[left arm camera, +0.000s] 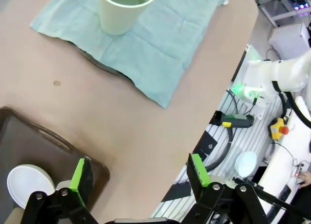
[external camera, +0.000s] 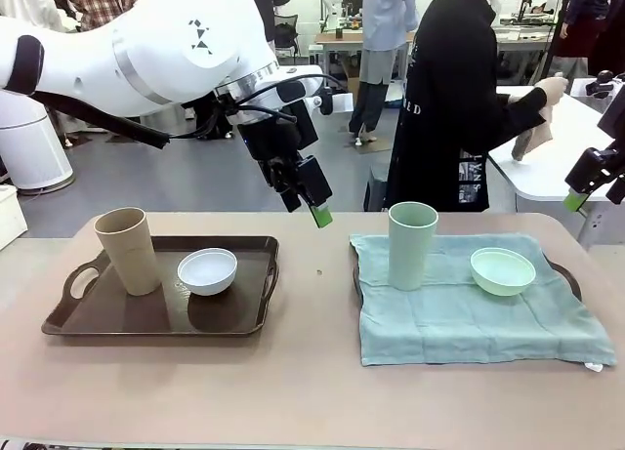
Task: Set up a tray with a mat and arrange the tableware.
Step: Pick up the Picnic Bowl and Reusable plastic cup from the Handle tray in front of the human's position and hold them in the air.
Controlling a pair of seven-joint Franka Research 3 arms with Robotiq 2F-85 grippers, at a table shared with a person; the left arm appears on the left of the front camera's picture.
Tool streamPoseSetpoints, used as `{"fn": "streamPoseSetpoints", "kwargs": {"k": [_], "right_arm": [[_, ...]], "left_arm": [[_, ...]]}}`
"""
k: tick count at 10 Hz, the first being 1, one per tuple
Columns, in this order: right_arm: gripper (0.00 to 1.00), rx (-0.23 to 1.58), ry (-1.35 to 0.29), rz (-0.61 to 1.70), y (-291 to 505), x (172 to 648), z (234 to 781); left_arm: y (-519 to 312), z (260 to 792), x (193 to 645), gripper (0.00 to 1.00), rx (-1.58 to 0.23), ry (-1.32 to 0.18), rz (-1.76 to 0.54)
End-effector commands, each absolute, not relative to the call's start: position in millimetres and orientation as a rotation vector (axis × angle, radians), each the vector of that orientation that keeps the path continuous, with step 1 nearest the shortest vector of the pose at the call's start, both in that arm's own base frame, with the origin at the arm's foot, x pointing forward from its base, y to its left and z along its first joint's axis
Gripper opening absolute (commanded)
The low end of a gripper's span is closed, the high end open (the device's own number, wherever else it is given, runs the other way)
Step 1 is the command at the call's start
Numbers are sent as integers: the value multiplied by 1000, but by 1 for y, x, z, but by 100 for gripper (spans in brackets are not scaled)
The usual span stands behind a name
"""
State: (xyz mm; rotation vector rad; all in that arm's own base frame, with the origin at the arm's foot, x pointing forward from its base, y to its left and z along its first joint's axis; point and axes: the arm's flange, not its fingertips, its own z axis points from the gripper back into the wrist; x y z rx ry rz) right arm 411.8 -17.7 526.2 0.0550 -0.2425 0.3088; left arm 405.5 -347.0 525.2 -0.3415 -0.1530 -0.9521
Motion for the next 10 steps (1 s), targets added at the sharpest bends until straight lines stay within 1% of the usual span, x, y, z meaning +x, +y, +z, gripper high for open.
{"fn": "streamPoseSetpoints", "kwargs": {"k": [1, 7, 8, 9, 10], "right_arm": [[84, 57, -255, 308, -17, 415, 525], [84, 57, -255, 308, -17, 415, 525], [85, 55, -243, 309, -18, 412, 526], [85, 44, -287, 284, -23, 403, 542], [85, 42, -298, 268, -32, 397, 548]], "left_arm": [[-343, 526, 403, 100, -366, -156, -963], [-343, 526, 403, 100, -366, -156, -963], [-347, 525, 405, 100, -342, -153, -953], [-310, 550, 388, 100, -365, -168, -832], [-265, 570, 364, 100, -337, -125, -695]]}}
